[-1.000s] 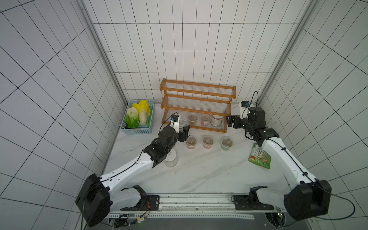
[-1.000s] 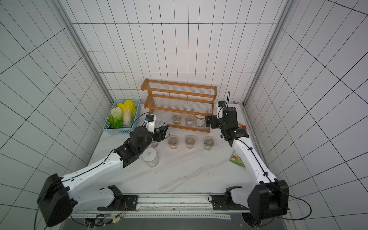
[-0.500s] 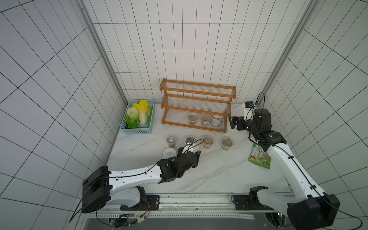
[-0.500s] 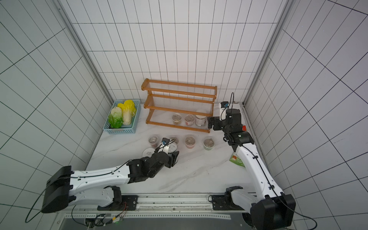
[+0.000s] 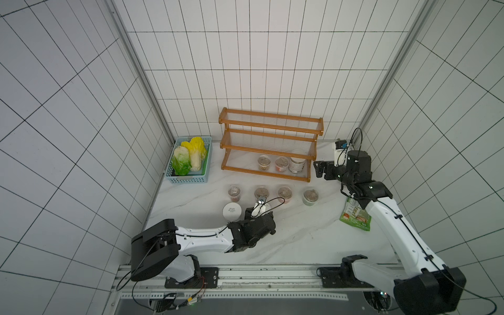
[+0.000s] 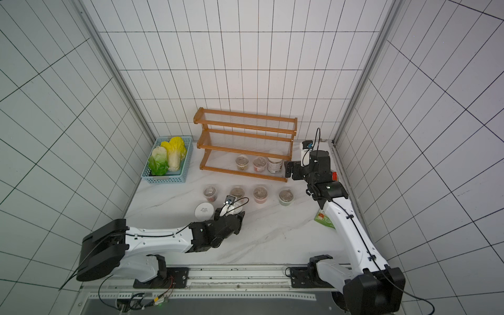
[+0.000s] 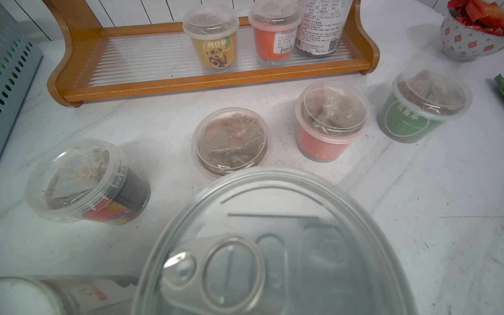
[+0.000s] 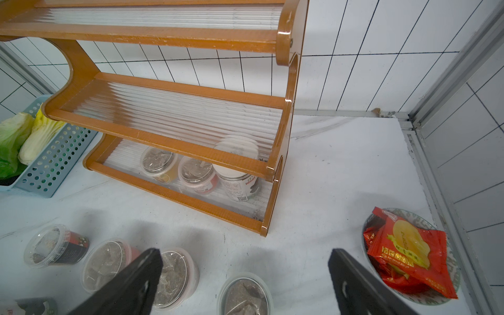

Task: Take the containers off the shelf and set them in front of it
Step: Place the container at the center of the board.

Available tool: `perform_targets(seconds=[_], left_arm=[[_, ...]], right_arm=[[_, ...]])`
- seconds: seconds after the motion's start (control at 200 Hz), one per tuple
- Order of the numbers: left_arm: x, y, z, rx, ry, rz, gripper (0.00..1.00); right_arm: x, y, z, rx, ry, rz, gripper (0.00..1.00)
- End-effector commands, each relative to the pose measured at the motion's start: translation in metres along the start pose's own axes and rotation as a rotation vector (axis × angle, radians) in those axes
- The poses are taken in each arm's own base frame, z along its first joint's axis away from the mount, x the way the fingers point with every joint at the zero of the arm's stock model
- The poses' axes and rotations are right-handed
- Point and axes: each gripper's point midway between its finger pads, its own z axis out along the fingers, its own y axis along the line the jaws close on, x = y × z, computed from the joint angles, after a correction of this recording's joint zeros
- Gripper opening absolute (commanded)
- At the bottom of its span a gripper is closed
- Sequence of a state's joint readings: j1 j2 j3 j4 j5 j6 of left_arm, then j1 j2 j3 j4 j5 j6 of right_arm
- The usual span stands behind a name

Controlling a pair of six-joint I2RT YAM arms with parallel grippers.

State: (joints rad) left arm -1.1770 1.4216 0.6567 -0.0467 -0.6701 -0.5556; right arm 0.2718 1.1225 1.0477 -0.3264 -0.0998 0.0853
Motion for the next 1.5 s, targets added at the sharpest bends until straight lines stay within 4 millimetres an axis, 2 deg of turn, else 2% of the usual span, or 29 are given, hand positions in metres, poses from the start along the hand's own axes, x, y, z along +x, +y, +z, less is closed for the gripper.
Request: perform_targets(seconds=[0.0,0.245,0.38,0.52,0.74,0.81,0.945,1.025,1.174,1.329,1.494], left_arm=[[0.002,-0.003,0.006,-0.005,-0.014,-0.032,0.73],[0.009,0.001,0.009,-0.032,0.003,-0.015,0.85],[0.001,0.002,0.004,-0.038,0.0,-0.002,0.92],[-0.022,0.004,-0.013,-0.032,-0.019,-0.002,0.98],[-0.08,0.012,-0.06,0.01,-0.097,0.003,0.99],[-0.097,0.019,-0.062,0.04,-0.133,0.001,0.98],[-0.112,0.052,-0.024,0.086,-0.064,-0.079,0.99],[-0.126,0.062,-0.002,0.097,-0.049,-0.055,0.98],[-0.141,0.071,0.053,0.186,-0.027,-0.023,0.98],[-0.149,0.089,0.108,0.153,-0.014,0.0,0.98],[-0.157,0.084,0.151,0.183,-0.062,0.023,0.98]], right_arm=[[0.004,-0.005,-0.002,0.016,-0.007,-0.003,0.99],[0.007,-0.006,-0.001,0.018,-0.006,-0.002,0.99],[0.007,-0.005,-0.002,0.013,-0.009,-0.001,0.99],[0.006,-0.005,-0.004,0.014,-0.013,0.001,0.99],[0.002,-0.004,-0.009,0.011,-0.022,0.0,0.99],[0.001,-0.004,-0.01,0.009,-0.024,0.001,0.99],[0.0,-0.002,-0.01,0.0,-0.026,0.005,0.99],[0.0,-0.002,-0.01,0.001,-0.025,0.003,0.99],[0.002,-0.002,-0.008,-0.004,-0.018,0.003,0.99],[0.006,-0.003,-0.005,0.004,-0.01,-0.002,0.99],[0.008,-0.004,-0.001,0.003,-0.004,-0.008,0.99]])
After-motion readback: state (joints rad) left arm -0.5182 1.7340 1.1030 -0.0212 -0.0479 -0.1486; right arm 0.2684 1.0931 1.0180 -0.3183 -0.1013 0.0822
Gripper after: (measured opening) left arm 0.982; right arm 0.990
